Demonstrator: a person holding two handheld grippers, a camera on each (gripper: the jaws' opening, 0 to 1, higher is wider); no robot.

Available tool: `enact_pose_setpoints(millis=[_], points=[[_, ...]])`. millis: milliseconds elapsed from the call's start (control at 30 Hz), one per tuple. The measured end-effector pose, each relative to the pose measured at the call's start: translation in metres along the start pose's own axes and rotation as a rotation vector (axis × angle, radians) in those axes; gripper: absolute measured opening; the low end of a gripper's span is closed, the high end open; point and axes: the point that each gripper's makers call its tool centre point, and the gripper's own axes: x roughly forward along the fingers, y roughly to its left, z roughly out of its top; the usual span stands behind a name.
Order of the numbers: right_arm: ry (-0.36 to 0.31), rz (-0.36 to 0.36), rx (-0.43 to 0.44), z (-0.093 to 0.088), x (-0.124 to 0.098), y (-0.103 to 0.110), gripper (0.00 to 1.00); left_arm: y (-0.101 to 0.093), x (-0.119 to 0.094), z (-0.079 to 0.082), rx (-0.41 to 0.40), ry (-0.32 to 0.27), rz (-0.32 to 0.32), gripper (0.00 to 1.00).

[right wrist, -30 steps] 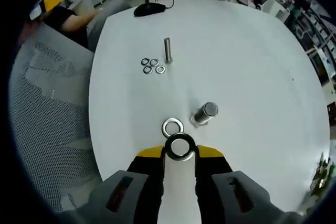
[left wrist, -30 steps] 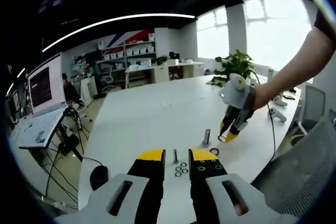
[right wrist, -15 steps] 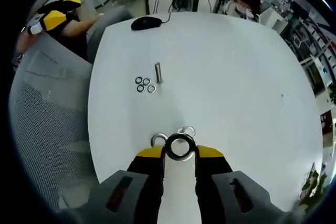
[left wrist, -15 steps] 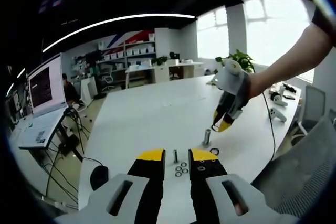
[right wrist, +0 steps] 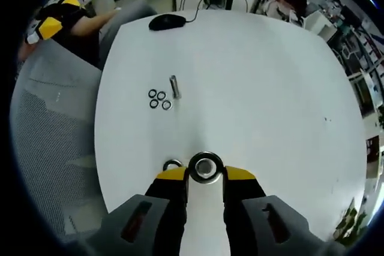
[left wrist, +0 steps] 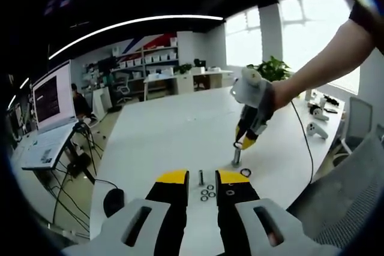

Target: Place the washer onto the threaded stud by aligning its center hole with the stud, sliding it down to the base, and recovering from edge contact or off-axis alignment until the washer reaches the visible bottom stop.

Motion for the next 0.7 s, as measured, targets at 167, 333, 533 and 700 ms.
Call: enact_pose_setpoints(millis=[167, 333, 533, 700], points=[[0.012, 0.005, 0.008, -0.002, 0.002, -0.002, 0.23, 0.000, 0.000, 0.000, 0.000, 0.002, -0.001, 0.16], [0.017, 0.015, 0.005, -0.001, 0.005, 0.000, 0.23, 0.000, 0.000, -0.001, 0.002, 0.003, -0.002, 0.16], [0.032, 0.018, 0.003, -0.004, 0.010, 0.001, 0.23, 0.000, 0.001, -0.001, 0.001, 0.004, -0.001, 0.16], [0.041, 0.024, 0.006, -0.006, 0.013, 0.000, 0.23, 0.000, 0.001, -0.001, 0.001, 0.004, 0.000, 0.16]])
